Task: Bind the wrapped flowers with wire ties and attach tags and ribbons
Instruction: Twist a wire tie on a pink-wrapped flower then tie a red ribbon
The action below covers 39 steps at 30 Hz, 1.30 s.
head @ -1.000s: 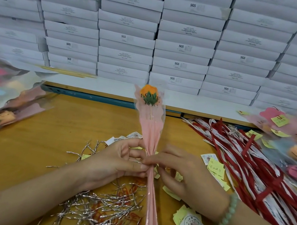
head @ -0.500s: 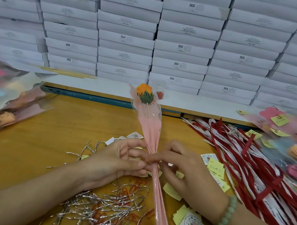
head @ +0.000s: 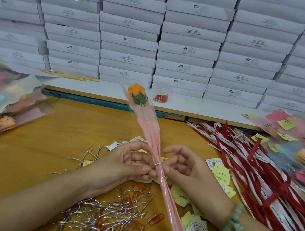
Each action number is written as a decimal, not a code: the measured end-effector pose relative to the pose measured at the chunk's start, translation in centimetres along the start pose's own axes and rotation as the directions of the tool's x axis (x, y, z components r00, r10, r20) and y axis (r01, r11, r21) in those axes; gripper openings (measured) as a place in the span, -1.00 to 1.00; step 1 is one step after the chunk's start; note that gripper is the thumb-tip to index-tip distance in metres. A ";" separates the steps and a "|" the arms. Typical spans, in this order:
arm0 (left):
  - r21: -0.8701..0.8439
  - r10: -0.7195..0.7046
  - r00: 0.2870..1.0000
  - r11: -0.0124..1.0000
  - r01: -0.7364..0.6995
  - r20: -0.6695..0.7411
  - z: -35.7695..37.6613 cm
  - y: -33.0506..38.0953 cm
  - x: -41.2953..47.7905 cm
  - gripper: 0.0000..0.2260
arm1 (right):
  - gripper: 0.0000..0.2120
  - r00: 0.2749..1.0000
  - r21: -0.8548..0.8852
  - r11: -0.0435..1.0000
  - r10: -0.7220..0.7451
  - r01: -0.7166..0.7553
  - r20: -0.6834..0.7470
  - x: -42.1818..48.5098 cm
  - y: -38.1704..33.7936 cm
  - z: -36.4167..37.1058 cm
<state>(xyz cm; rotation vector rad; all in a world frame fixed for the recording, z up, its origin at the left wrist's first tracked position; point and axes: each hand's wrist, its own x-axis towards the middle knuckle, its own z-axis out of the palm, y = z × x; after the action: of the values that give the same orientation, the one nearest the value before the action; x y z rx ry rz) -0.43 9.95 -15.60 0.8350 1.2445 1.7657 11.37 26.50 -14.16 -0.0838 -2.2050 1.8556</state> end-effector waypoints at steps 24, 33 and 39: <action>0.276 0.109 0.983 0.959 -0.065 -0.149 0.4 -1.0 0.2 -0.70 | -0.85 0.971 0.121 0.965 0.222 -0.231 0.084 -0.5 -0.3 0.6; 0.286 0.087 0.991 0.957 -0.055 -0.101 0.8 -0.6 0.3 -0.70 | -0.84 0.974 0.150 0.963 0.213 -0.223 0.082 -0.5 -0.3 0.6; 0.184 0.053 0.996 0.982 -0.039 -0.076 1.0 -0.1 0.2 -0.61 | -0.82 0.976 0.156 0.964 0.204 -0.214 0.077 -0.5 -0.3 0.5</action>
<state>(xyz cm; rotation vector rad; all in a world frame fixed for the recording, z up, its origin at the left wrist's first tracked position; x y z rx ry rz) 0.31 10.59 -15.44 0.9102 1.4676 1.7556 11.76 25.82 -13.99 -0.2420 -2.1443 2.1718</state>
